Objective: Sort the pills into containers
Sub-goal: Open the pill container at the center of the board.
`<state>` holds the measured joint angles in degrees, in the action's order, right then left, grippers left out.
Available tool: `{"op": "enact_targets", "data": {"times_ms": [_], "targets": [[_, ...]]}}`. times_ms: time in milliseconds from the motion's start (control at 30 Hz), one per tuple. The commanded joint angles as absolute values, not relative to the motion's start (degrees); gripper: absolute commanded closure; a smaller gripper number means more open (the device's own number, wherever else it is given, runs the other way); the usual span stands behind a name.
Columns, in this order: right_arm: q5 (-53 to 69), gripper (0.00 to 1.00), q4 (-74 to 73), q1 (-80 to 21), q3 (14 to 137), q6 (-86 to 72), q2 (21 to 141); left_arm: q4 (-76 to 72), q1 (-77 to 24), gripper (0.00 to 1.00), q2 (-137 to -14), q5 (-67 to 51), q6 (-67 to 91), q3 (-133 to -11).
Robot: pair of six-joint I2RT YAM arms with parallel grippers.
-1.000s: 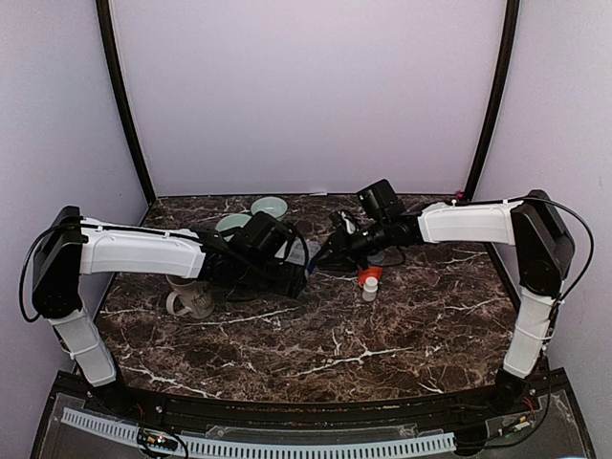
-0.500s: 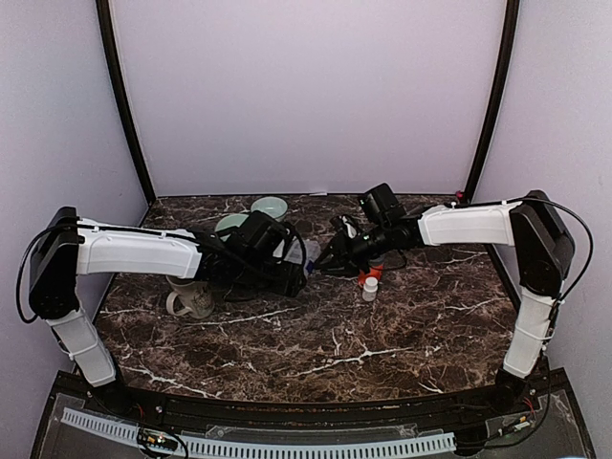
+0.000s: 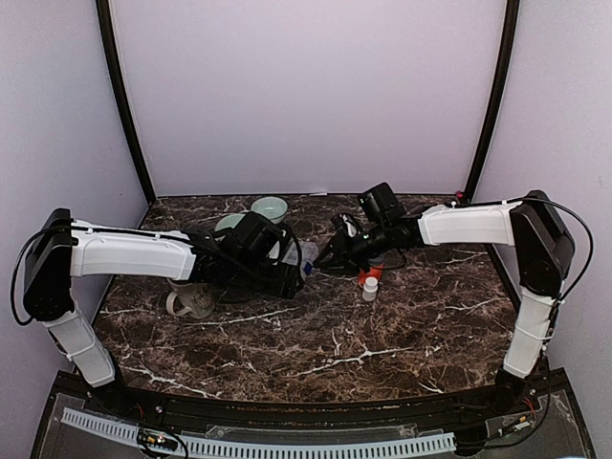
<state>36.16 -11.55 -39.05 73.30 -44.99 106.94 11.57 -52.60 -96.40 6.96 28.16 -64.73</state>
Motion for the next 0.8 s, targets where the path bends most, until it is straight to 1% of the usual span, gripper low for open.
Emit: {"op": "enact_targets", "data": {"times_ms": [0,767], "targets": [[36.0,0.71,-9.5,-38.9,75.5,-45.0,107.0,10.8,-52.4,0.37,-93.6,6.2,28.5,-63.9],[36.3,0.71,-7.9,-38.9,77.8,-46.0,110.5,7.5,-52.4,0.38,-92.1,3.0,28.0,-62.3]]}}
